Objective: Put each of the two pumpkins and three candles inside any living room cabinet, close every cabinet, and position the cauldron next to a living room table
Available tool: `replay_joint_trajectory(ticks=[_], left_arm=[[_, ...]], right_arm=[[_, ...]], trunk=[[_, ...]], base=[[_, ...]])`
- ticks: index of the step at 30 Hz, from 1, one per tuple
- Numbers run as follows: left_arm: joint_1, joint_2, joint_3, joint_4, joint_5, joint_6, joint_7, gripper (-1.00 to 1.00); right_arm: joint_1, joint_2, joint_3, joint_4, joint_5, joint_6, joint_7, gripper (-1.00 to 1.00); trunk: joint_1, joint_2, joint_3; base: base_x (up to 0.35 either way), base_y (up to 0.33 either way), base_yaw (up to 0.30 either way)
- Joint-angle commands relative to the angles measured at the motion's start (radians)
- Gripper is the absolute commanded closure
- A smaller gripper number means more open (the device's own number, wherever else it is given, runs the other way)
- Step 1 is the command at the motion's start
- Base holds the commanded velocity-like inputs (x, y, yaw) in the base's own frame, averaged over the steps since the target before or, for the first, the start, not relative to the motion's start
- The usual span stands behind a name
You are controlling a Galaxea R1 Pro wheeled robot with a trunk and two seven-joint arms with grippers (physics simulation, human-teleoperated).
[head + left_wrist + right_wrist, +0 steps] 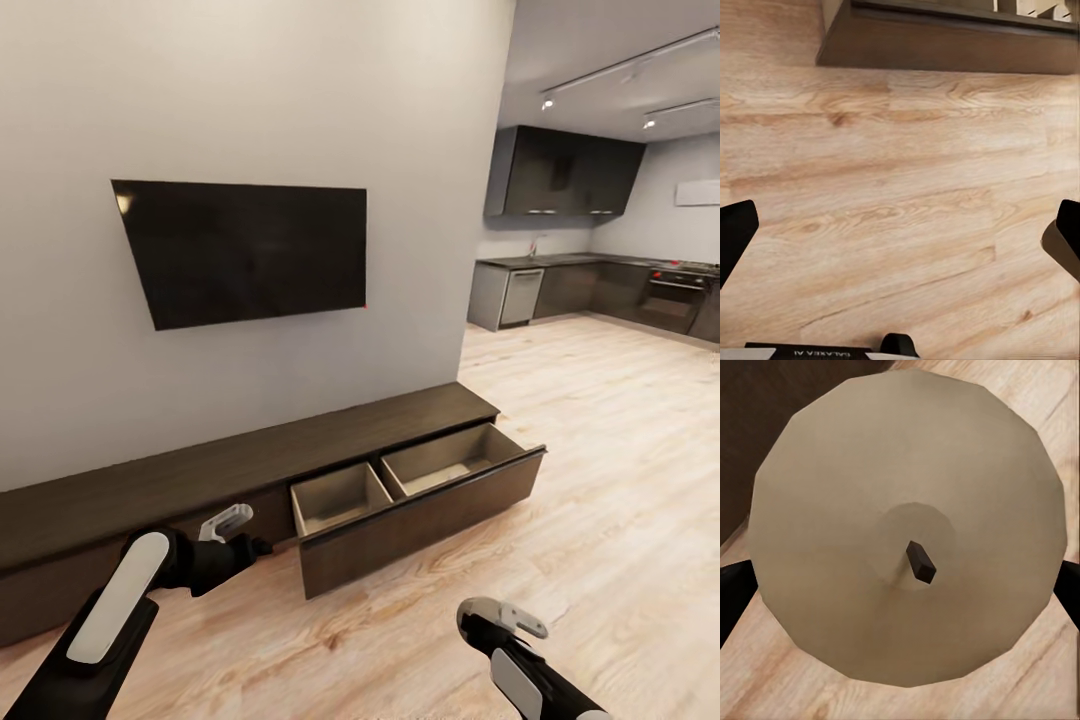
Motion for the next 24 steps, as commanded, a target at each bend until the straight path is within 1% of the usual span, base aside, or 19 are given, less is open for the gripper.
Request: replay_joint_trajectory(ticks=[1, 24], left_arm=[[-0.001, 0.001, -0.001, -0.001, 0.009, 0.0, 0.01, -1.0], [-0.001, 0.002, -0.001, -0.001, 0.009, 0.0, 0.006, -1.0]], right_arm=[[-0.001, -0.001, 0.009, -0.002, -0.006, 0.0, -0.007, 1.0], [-0.001, -0.001, 0.009, -0.002, -0.006, 0.0, -0.008, 1.0]], trunk=[[0.0, -0.001, -0.002], [0.0, -0.001, -0.029]], base=[[0.0, 0.0, -0.208], [0.0, 0.0, -0.208]])
